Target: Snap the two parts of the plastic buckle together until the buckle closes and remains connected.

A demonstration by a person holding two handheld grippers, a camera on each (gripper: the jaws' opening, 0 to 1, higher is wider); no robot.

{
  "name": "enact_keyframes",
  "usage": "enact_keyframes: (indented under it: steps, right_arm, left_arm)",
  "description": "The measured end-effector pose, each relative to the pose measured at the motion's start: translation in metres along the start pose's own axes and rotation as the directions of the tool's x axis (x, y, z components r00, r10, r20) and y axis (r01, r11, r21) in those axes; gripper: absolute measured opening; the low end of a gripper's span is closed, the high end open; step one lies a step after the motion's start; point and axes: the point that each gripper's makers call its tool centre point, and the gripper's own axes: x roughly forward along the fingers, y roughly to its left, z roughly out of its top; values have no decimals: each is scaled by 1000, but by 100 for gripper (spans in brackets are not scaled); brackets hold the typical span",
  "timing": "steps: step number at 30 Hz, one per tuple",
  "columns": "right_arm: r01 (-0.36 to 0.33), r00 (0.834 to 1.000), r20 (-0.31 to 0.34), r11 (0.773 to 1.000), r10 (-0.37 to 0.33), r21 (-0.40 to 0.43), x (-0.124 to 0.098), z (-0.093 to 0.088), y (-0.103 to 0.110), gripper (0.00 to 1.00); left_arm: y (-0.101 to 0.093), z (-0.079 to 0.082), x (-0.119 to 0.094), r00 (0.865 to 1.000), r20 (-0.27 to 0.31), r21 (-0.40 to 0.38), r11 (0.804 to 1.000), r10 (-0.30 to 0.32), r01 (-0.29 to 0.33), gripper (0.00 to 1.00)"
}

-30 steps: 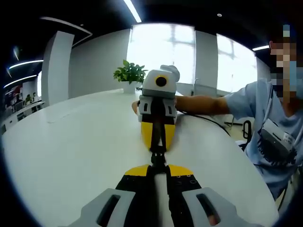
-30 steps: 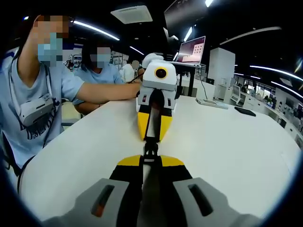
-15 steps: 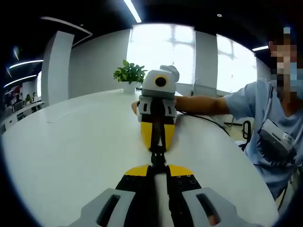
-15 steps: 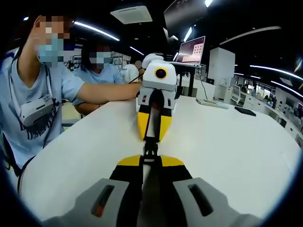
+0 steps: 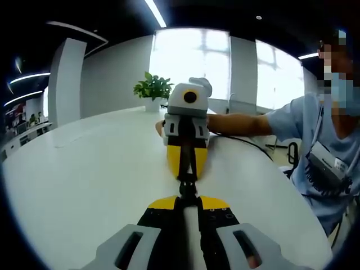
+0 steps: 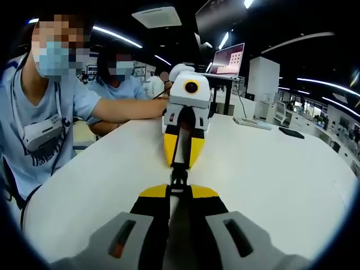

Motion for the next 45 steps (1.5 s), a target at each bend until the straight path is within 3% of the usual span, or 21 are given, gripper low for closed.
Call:
enact_keyframes:
  steps: [45]
  right_arm:
    - [-37, 999, -4, 999, 37, -3, 1, 2, 5, 12]
  left_arm:
    - [-12, -1, 7, 999, -15, 55, 998, -43, 44, 11]
